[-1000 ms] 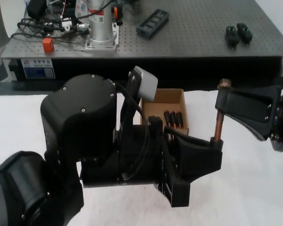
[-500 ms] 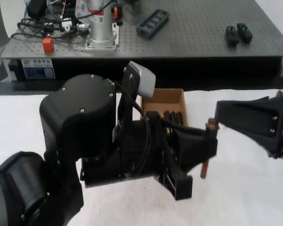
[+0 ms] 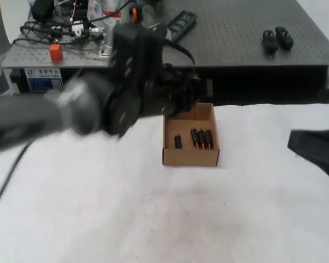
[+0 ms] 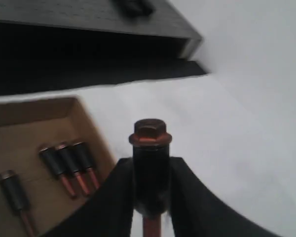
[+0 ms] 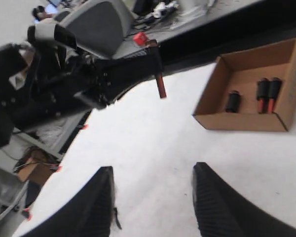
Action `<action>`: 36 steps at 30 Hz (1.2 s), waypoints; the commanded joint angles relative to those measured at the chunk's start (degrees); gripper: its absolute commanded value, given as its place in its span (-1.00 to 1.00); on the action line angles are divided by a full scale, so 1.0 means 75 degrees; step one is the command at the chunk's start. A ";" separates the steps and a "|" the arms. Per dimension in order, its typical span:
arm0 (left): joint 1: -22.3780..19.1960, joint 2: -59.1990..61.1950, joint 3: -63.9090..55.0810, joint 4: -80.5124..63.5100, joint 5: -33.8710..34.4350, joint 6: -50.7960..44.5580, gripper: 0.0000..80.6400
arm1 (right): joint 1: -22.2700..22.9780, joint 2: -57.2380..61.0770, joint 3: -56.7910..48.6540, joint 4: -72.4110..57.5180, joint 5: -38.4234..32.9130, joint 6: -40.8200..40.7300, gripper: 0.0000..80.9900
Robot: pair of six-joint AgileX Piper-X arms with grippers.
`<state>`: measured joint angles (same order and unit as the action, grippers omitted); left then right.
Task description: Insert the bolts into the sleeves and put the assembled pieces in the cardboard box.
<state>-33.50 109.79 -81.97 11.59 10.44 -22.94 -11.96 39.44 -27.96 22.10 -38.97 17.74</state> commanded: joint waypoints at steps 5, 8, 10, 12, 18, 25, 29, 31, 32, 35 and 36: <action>0.0058 0.2014 -0.2716 0.2164 -0.0161 0.0634 -0.98 | -0.0050 -0.0046 -0.0029 0.0156 0.0152 -0.0082 -0.09; 0.0058 0.2910 -0.3960 0.3181 -0.0161 0.0785 -0.98 | -0.0050 -0.0046 -0.0029 0.0156 0.0265 -0.0083 -0.09; 0.0058 0.3300 -0.4556 0.3716 -0.0161 0.0767 -0.99 | -0.0050 -0.0046 -0.0029 0.0156 0.0281 -0.0083 -0.09; 0.0058 0.3572 -0.4856 0.4018 -0.0141 0.0695 -0.96 | -0.0050 -0.0046 -0.0029 0.0156 0.0281 -0.0083 -0.09; 0.0058 0.3691 -0.4908 0.4183 -0.0107 0.0464 -0.25 | -0.0050 -0.0046 -0.0029 0.0156 0.0281 -0.0083 -0.09; 0.0058 0.2868 -0.4922 0.4521 -0.0129 0.0609 -0.52 | -0.0050 -0.0046 -0.0029 0.0156 0.0228 -0.0083 -0.09; 0.0064 0.1839 -0.4704 0.5499 -0.1326 0.1355 -0.99 | -0.0050 -0.0046 -0.0029 0.0156 -0.0088 -0.0153 -0.21; 0.0064 0.1194 -0.4227 0.5536 -0.1793 0.1351 -0.98 | -0.0050 -0.0046 -0.0016 0.0156 -0.0087 -0.0152 -0.45; 0.0064 0.0829 -0.3886 0.5479 -0.1936 0.1403 -0.98 | -0.0050 -0.0046 -0.0016 0.0183 -0.0087 -0.0252 -0.57; 0.0064 -0.0289 -0.2587 0.5073 -0.2198 0.1549 -0.98 | -0.0050 -0.0152 -0.0016 0.0358 -0.0087 -0.0691 -0.99; 0.0064 -0.0748 -0.2018 0.4859 -0.2281 0.1563 -0.98 | -0.0050 -0.0223 -0.0016 0.0468 -0.0087 -0.0872 -0.83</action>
<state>-32.99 115.19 -109.00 50.82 -2.44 -12.94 -11.96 37.24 -27.83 27.23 -38.96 10.35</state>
